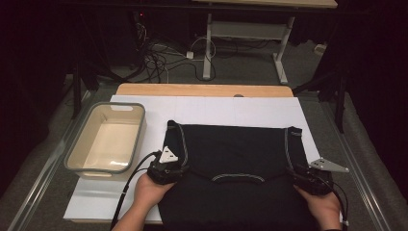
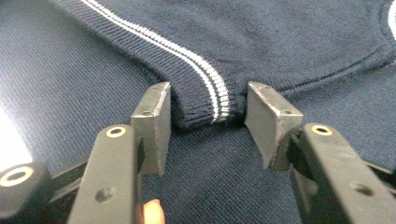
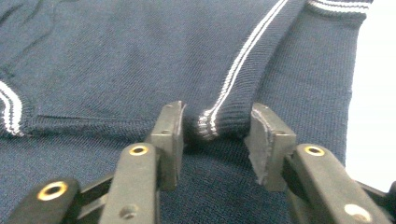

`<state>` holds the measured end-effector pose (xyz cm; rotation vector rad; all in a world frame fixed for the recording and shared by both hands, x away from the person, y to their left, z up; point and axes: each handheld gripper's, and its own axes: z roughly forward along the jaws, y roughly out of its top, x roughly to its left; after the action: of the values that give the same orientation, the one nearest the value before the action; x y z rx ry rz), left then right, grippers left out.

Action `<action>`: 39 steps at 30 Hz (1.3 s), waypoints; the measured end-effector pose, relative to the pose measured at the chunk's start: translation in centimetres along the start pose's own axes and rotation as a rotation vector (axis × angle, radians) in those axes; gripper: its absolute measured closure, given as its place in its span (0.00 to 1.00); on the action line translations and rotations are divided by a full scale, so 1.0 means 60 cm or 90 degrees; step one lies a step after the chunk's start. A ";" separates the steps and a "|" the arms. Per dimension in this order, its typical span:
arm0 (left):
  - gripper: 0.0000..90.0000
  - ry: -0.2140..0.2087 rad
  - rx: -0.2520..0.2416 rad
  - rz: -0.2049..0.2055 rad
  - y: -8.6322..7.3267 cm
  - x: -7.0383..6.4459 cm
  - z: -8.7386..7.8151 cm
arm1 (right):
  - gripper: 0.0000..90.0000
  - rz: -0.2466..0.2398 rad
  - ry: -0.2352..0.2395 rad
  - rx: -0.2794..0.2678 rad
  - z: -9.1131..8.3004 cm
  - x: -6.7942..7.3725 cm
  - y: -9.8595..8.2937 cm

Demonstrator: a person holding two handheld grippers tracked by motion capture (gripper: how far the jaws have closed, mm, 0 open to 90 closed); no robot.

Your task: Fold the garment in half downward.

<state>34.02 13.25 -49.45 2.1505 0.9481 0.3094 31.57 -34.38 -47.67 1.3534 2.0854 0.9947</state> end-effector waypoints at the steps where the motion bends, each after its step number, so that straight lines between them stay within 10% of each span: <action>1: 0.59 -0.001 0.000 0.002 0.000 0.000 0.000 | 0.69 -0.002 0.002 0.000 0.000 0.000 0.000; 14: 0.80 -0.002 -0.007 0.031 -0.002 -0.008 -0.002 | 0.86 -0.010 0.009 0.000 -0.001 0.003 -0.001; 39: 0.82 -0.018 -0.090 0.029 -0.032 -0.022 -0.051 | 0.89 -0.040 0.004 -0.071 -0.045 0.016 -0.019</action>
<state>30.59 14.82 -48.65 2.0442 0.8371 0.3575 28.64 -34.67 -46.82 1.2226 2.0326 1.0737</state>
